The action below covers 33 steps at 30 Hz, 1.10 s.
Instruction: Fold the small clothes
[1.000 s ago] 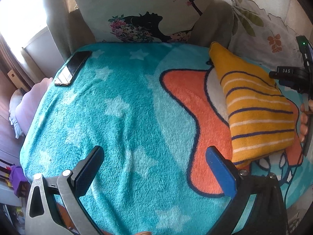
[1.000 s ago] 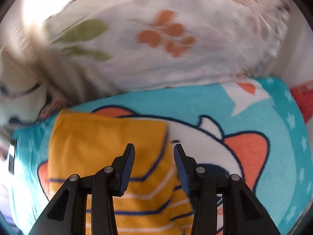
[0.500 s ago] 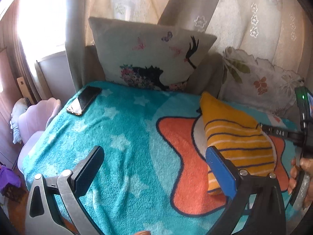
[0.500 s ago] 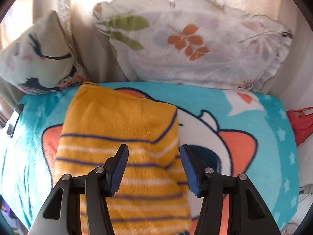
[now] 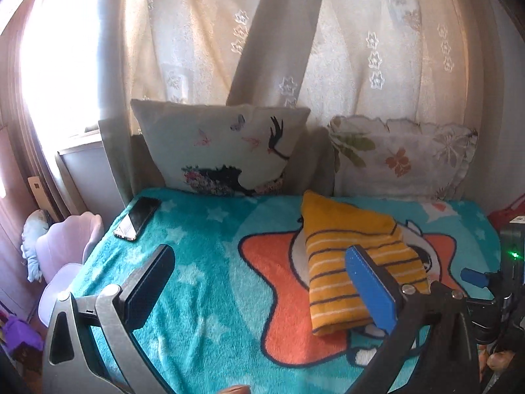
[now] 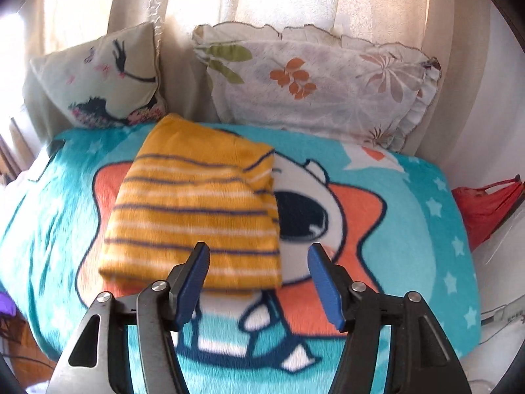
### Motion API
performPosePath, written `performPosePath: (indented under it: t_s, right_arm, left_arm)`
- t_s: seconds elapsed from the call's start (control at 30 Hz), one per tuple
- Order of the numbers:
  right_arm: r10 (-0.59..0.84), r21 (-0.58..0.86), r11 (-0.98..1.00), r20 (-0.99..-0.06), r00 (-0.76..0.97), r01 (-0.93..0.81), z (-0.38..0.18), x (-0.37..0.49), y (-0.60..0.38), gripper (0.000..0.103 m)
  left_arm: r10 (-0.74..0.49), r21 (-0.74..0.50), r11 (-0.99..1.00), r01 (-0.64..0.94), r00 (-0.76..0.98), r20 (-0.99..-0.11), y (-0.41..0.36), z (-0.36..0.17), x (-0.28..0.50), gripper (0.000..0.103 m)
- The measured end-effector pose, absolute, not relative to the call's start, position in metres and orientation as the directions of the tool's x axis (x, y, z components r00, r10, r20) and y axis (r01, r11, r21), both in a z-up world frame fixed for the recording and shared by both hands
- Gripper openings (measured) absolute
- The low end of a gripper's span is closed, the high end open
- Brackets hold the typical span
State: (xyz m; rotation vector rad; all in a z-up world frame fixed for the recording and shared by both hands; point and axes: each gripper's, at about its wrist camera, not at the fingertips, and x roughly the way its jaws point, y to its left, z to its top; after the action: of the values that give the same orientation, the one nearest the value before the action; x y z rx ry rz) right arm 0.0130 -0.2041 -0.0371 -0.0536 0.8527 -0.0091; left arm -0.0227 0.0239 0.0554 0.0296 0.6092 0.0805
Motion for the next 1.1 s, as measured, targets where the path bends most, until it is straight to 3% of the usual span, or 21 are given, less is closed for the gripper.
performPosePath:
  t_s: [0.43,1.1]
  right_arm:
    - [-0.011,-0.01,1.0,-0.833,0.553,0.006,-0.092,-0.03,-0.209,0.067]
    - [-0.03,-0.03,1.0,-0.842,0.538,0.009,-0.105,-0.02,-0.213,0.067]
  left_arm:
    - [0.047,0.085,0.996,0.032,0.622,-0.782,-0.016,-0.034,-0.06,0.103]
    - [0.02,0.045,0.998,0.035,0.531,-0.847,-0.025,-0.062,-0.039,0.103]
